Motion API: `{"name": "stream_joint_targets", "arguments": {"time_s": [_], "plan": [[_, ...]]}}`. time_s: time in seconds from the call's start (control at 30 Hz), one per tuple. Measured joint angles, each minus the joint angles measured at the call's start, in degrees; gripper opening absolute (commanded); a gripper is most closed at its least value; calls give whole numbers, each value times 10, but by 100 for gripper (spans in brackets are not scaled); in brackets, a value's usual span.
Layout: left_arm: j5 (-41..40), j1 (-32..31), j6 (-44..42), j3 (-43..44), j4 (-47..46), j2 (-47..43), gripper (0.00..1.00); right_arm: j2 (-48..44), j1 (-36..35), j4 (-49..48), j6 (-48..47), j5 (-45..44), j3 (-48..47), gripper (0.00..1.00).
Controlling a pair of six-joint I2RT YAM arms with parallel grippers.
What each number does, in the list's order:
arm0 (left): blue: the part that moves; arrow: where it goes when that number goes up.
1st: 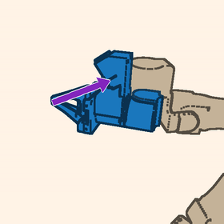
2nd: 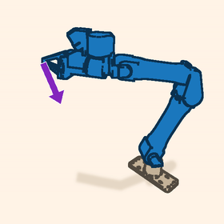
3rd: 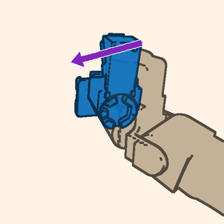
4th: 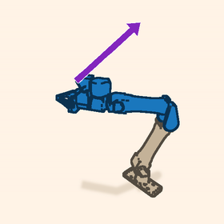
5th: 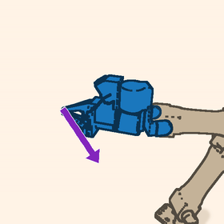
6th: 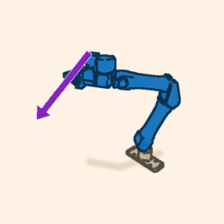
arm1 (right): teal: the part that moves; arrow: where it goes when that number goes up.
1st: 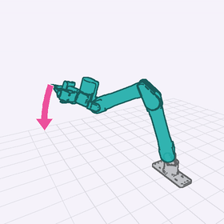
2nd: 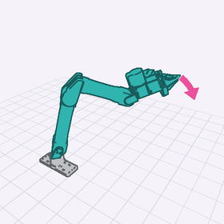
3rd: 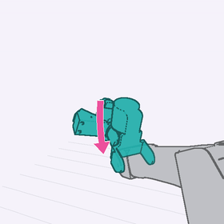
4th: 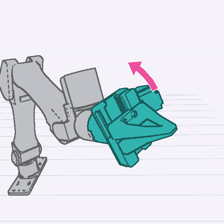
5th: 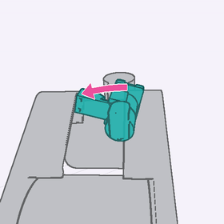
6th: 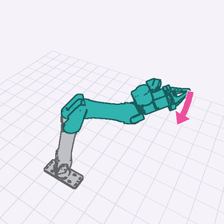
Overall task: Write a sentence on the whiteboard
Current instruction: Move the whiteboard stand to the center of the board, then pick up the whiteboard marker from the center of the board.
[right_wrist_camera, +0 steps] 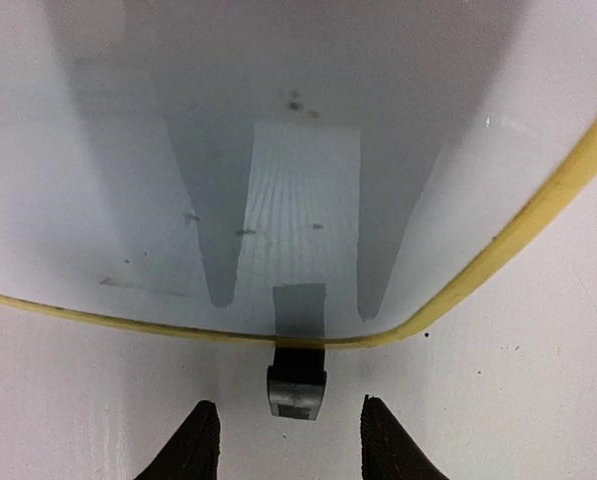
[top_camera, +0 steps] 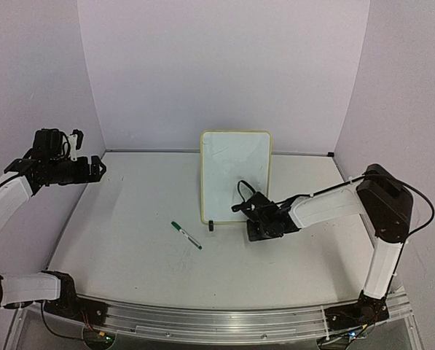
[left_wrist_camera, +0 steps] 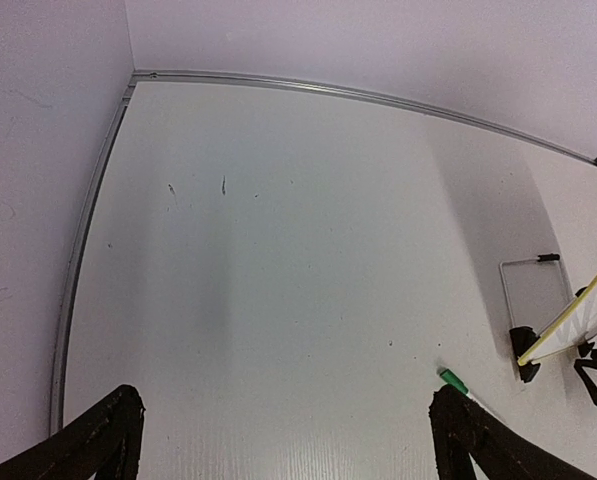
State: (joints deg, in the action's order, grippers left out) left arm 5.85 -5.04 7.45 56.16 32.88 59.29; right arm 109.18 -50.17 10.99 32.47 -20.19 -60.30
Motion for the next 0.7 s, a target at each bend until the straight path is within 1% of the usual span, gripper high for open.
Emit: {"name": "stream_joint_targets", "arguments": {"time_s": [0.1, 0.2, 0.3, 0.53, 0.63, 0.7], "plan": [[0, 0, 0, 0, 0, 0, 99, -20, -5, 6, 2, -2, 6, 58], [0, 0, 0, 0, 0, 0, 99, -50, -14, 9, 1, -3, 19, 69], [2, 0, 0, 0, 0, 0, 100, -87, -23, 15, 3, 0, 36, 74], [25, 0, -1, -1, -1, 1, 99, -173, -41, 57, 1, 11, 60, 73], [59, 0, -2, -3, -9, 1, 99, -181, -61, 82, -13, 22, 39, 70], [80, 0, -2, -5, -15, 1, 100, -167, -78, 97, -22, 37, 5, 68]]}}
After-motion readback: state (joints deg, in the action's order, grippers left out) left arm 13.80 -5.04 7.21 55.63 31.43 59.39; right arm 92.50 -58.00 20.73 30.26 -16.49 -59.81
